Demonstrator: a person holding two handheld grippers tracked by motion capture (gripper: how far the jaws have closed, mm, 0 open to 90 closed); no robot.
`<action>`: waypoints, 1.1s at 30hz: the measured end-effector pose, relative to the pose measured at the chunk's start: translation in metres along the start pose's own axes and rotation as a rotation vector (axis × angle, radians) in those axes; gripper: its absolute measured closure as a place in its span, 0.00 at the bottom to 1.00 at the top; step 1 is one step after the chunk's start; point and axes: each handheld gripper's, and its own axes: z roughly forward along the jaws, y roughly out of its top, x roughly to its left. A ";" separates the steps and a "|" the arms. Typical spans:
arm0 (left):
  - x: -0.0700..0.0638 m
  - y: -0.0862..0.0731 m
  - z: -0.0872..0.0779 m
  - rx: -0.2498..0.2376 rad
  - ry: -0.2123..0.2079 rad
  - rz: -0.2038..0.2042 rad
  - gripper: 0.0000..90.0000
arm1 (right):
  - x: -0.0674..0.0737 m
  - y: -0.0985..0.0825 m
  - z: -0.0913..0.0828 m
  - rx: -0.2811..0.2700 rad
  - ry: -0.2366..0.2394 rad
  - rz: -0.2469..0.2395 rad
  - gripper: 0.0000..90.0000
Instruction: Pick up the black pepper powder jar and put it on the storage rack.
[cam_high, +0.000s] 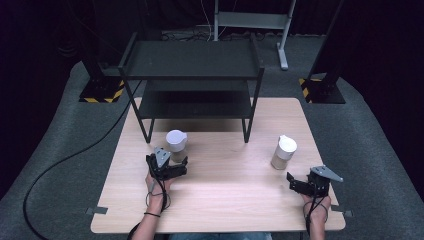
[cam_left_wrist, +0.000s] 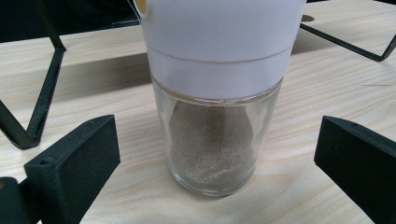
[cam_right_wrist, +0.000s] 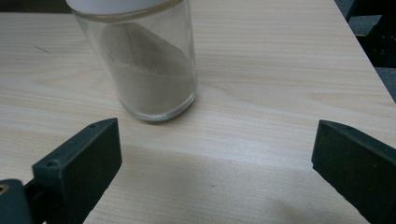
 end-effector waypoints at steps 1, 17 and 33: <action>0.000 0.000 0.000 0.000 0.000 0.000 0.00 | 0.000 0.000 0.000 0.000 0.000 0.000 0.01; 0.003 0.005 0.019 -0.008 -0.017 -0.003 0.00 | 0.000 0.000 0.000 0.002 -0.001 -0.001 0.01; 0.000 0.010 0.030 -0.005 -0.013 -0.001 0.00 | 0.002 0.001 0.000 0.005 -0.005 -0.006 0.01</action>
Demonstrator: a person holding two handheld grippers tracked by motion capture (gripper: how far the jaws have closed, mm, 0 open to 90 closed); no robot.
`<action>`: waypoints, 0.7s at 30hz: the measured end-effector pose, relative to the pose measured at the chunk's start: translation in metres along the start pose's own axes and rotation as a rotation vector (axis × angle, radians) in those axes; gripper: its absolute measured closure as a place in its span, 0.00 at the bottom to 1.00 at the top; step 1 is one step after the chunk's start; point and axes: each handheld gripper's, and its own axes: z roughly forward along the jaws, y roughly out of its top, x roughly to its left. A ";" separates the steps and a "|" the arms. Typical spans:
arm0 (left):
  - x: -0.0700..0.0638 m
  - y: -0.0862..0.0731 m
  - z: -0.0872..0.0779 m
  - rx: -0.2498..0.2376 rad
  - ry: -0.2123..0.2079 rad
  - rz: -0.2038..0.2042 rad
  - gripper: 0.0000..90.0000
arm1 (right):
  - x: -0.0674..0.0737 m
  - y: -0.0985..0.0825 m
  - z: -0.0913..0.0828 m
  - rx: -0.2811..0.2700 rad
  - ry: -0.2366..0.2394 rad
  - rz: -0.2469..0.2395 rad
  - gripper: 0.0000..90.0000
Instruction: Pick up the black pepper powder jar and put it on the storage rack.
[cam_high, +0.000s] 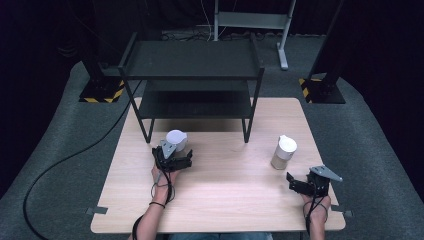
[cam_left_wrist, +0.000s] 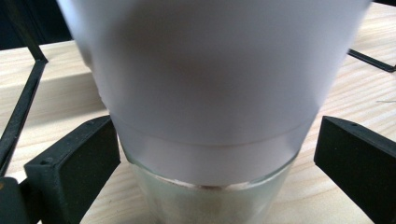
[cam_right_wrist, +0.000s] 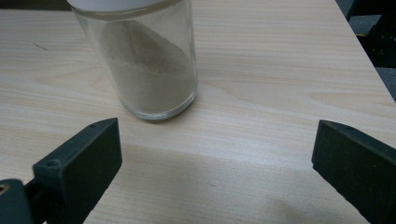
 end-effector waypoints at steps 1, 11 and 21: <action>0.000 0.000 0.000 0.001 0.002 -0.001 0.00 | 0.000 0.000 0.000 -0.002 0.000 0.000 0.01; 0.001 0.000 0.000 0.002 0.013 -0.028 0.33 | 0.000 0.000 0.000 0.002 -0.002 -0.001 0.01; 0.002 0.001 -0.001 0.006 0.008 -0.022 0.34 | 0.001 0.000 0.001 -0.004 0.023 -0.046 0.01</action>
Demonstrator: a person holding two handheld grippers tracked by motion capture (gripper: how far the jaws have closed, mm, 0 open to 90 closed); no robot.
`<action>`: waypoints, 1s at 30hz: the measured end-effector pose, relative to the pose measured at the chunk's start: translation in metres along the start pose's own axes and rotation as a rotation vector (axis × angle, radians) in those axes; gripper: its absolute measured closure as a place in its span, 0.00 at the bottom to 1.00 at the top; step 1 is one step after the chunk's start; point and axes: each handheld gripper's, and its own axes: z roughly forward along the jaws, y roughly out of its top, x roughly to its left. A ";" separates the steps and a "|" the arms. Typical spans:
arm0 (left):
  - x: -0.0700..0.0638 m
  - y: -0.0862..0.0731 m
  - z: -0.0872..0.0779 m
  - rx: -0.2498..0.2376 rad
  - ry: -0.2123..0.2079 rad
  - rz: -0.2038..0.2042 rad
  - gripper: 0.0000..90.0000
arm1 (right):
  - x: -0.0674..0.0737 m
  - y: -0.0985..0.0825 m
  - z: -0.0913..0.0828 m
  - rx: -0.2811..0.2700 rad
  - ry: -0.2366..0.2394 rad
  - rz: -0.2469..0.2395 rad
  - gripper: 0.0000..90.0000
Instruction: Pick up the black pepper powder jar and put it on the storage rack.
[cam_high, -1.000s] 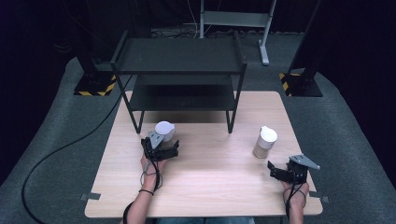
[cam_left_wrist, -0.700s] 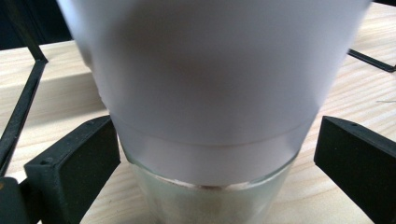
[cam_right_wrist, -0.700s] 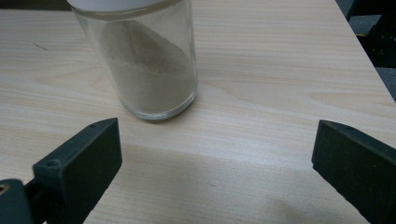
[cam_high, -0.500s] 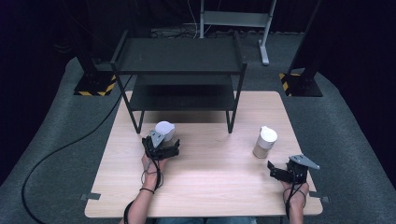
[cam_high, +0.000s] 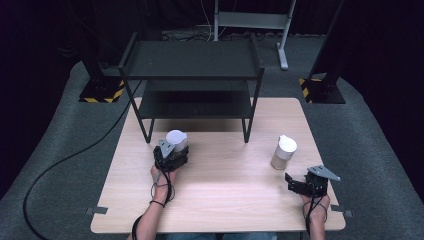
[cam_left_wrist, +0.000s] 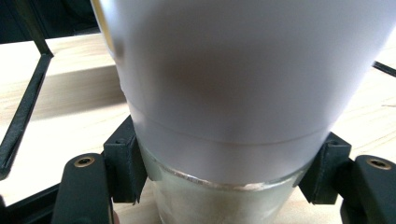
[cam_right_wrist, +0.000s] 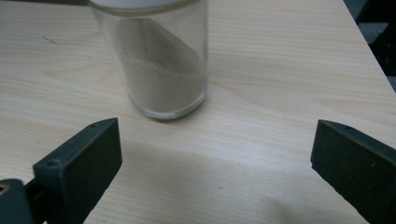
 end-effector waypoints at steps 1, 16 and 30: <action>0.000 0.000 0.000 0.001 0.000 0.001 0.34 | 0.001 0.000 0.000 -0.002 -0.004 -0.004 0.01; 0.006 0.003 -0.005 0.007 -0.021 -0.019 0.34 | -0.004 0.001 0.001 0.002 0.038 -0.013 0.01; 0.022 0.008 -0.029 0.015 -0.056 -0.012 0.34 | -0.008 -0.001 0.000 -0.010 0.052 0.002 0.01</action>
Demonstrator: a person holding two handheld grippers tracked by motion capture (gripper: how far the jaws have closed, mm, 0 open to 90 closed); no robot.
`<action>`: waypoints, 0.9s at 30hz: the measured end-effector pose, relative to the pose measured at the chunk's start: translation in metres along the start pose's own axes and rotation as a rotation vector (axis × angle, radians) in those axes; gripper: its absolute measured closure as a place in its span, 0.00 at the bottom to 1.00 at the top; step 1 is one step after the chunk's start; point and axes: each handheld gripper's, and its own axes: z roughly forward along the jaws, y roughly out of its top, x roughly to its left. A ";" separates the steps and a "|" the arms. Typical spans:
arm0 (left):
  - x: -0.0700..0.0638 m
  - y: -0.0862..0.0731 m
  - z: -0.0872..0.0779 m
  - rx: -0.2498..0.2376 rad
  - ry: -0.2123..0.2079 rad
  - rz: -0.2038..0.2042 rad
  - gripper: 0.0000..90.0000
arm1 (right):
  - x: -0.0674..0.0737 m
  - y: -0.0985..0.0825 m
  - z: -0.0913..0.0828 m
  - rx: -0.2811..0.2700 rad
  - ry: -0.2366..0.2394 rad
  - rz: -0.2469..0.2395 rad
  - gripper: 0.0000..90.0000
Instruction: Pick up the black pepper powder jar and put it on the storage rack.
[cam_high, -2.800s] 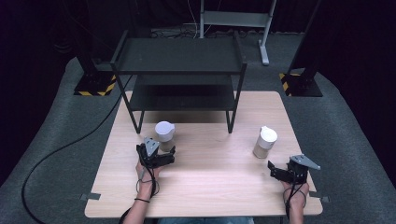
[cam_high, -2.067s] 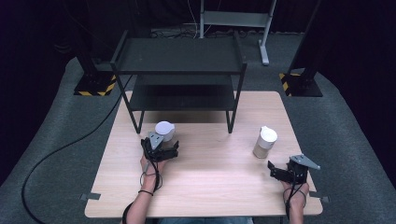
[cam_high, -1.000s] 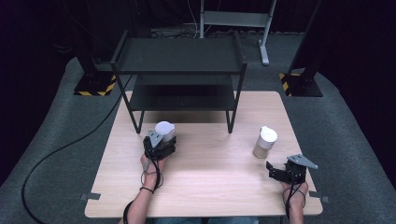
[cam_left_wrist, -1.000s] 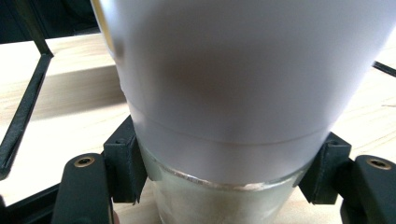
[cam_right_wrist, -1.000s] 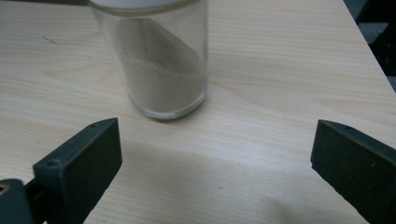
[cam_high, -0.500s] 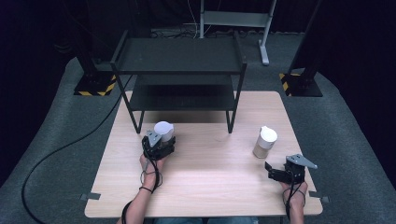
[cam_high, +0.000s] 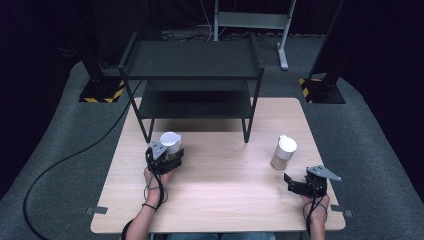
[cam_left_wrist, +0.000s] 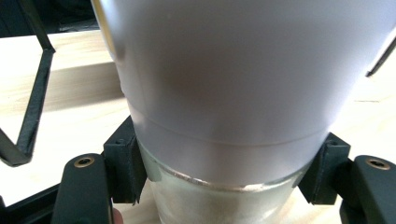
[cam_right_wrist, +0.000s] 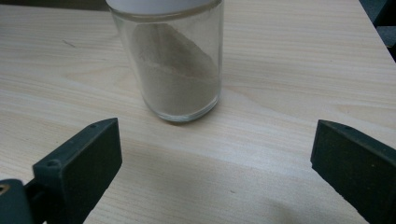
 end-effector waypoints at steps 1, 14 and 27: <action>0.000 0.001 -0.002 -0.001 0.000 0.006 0.34 | 0.000 0.000 0.000 -0.002 -0.001 -0.003 0.01; 0.008 0.017 -0.024 -0.022 -0.018 0.011 0.34 | 0.000 0.000 0.000 0.000 0.005 -0.008 0.02; 0.014 0.036 -0.036 -0.050 -0.017 0.037 0.34 | -0.001 0.000 0.000 0.000 0.009 -0.003 0.02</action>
